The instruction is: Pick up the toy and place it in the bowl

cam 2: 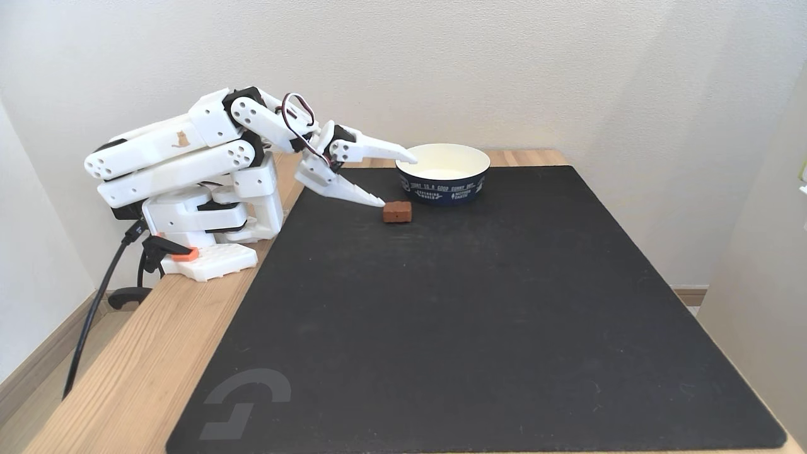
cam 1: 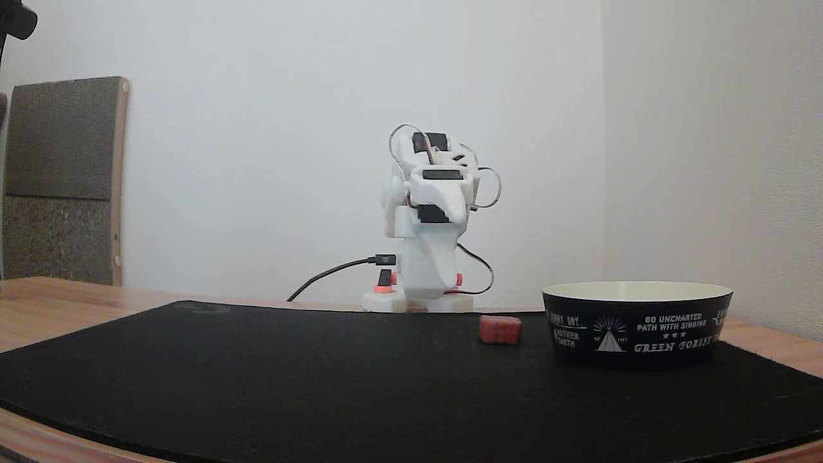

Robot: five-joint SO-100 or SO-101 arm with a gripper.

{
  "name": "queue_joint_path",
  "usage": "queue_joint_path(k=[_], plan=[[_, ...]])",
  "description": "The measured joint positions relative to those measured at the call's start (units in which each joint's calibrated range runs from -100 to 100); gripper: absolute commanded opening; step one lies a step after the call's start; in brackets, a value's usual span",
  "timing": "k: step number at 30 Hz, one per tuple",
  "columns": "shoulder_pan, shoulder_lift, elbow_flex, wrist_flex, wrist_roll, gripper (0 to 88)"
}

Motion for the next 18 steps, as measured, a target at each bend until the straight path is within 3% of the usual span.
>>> queue_joint_path(k=[10, 15, 18], plan=[[1.66, 3.5, -1.23, -1.6, 0.0, 26.8], [2.08, 24.56, -12.38, -6.25, 1.39, 26.8], [1.5, 43.8, -24.94, -6.33, 7.72, 26.2]])
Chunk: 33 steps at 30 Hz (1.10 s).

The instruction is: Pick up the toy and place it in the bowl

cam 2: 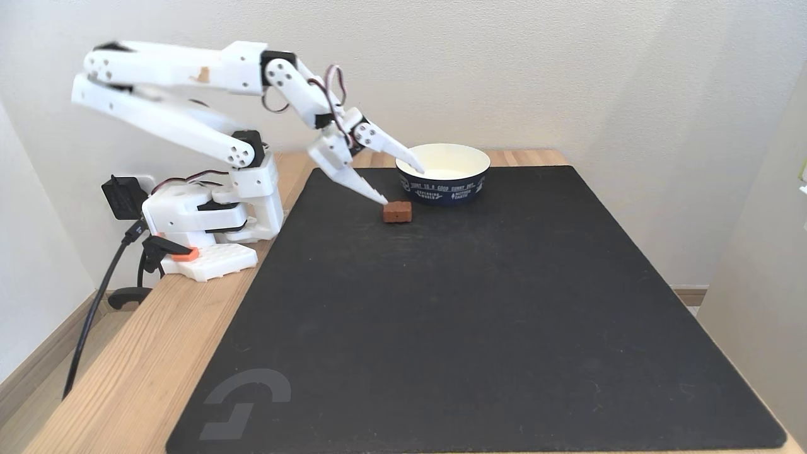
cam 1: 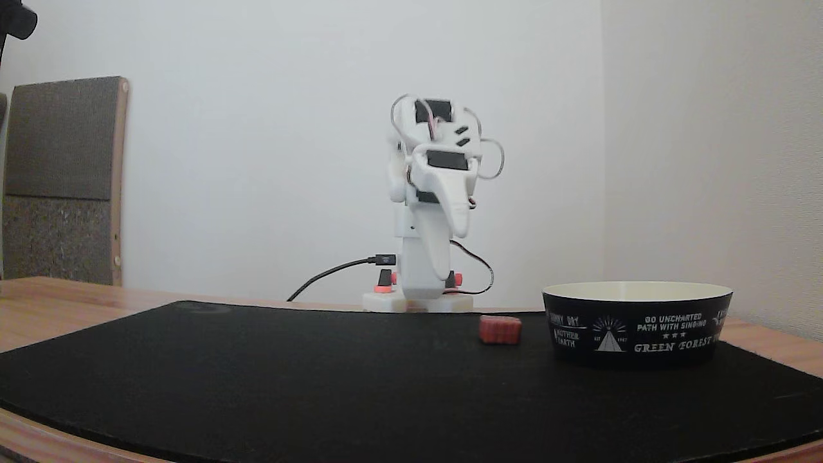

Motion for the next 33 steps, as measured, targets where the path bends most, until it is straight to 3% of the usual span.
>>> queue_joint_path(k=[2, 3, 8, 10, 12, 13, 18, 33], plan=[[0.5, 7.58, -4.63, 0.59, 4.02, 26.6], [1.17, 13.07, -9.64, 2.7, 9.58, 26.7], [2.66, 18.07, -20.22, 11.31, 20.44, 26.8], [2.16, 19.23, -22.2, 13.17, 22.29, 26.8], [1.91, 21.23, -23.62, 14.77, 26.46, 26.8], [1.91, 23.06, -24.09, 15.87, 30.73, 26.8], [1.91, 28.39, -24.37, 19.16, 38.71, 26.8], [-8.74, 45.13, -38.26, 17.05, 40.36, 26.6]])
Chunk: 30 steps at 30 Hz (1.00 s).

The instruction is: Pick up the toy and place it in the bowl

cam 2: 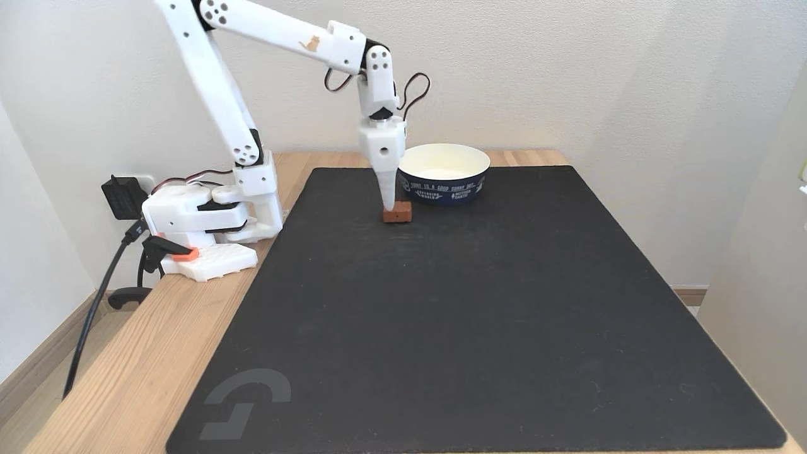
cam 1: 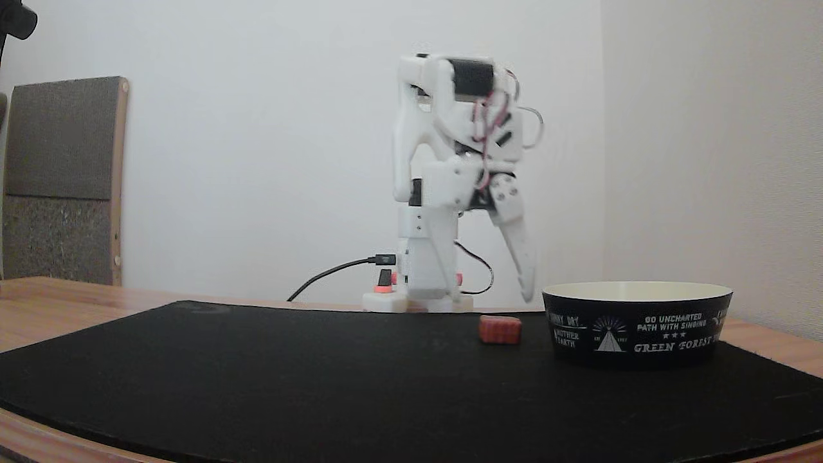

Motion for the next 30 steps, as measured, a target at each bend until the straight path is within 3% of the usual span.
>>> queue_joint_path(k=[8, 22, 25, 26, 28, 30], plan=[[-3.08, 6.49, -1.89, -6.75, -2.88, 26.3], [1.75, 9.91, -1.89, -7.09, -3.71, 25.8], [1.5, 10.24, -1.89, -7.09, -3.71, 19.3], [1.41, 10.24, -1.89, -7.09, -3.71, 10.4], [1.75, 10.24, -1.98, -7.09, -3.71, 2.0], [1.58, 10.24, -2.08, -7.26, -3.76, 2.6]])
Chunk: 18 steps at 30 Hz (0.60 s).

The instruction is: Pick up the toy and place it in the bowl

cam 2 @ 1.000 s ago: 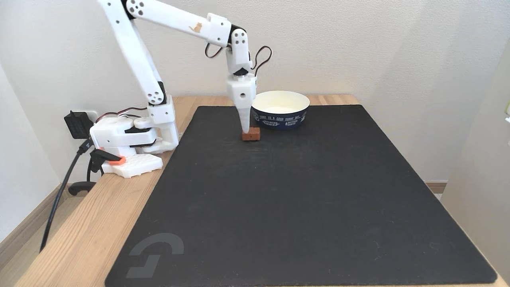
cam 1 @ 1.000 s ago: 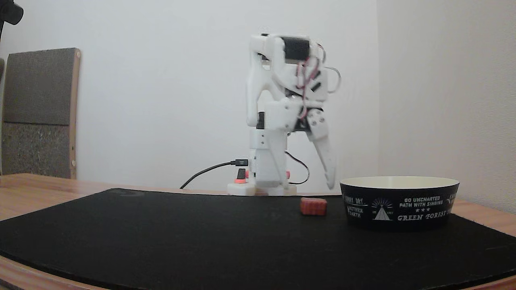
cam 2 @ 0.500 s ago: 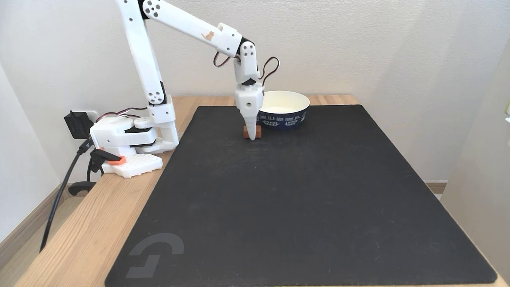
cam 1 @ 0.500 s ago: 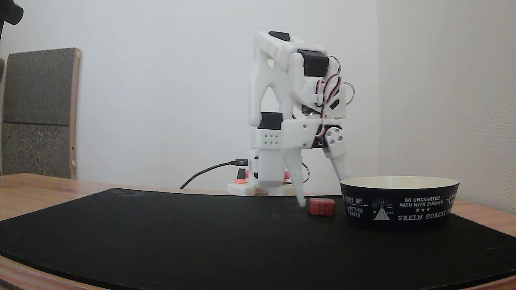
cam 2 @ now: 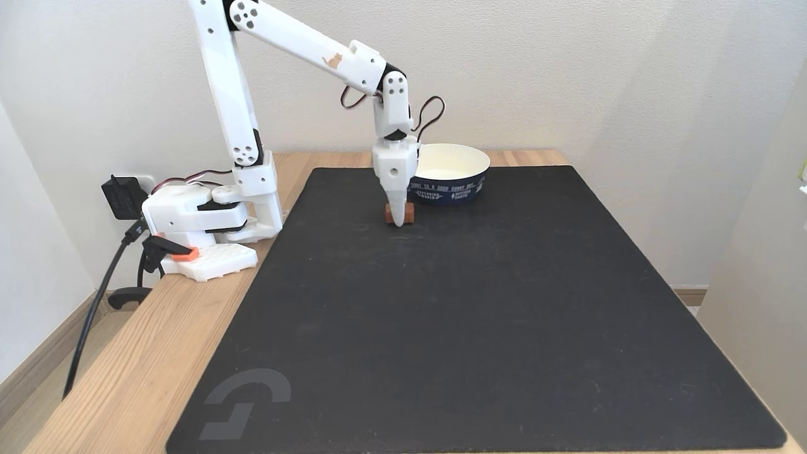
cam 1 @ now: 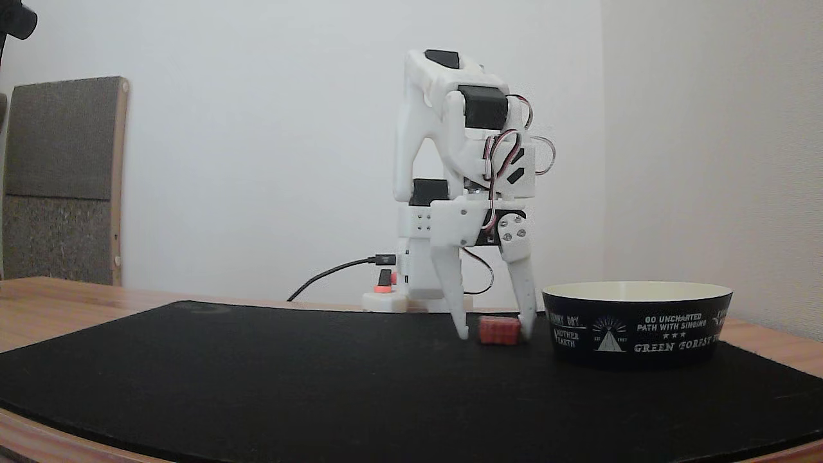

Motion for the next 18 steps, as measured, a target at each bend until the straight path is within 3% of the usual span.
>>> queue_joint_path(k=[9, 18], plan=[[0.08, -1.25, 0.09, 0.0, -2.06, 2.3], [-2.0, -18.82, 0.19, 1.77, -2.11, 2.3]])
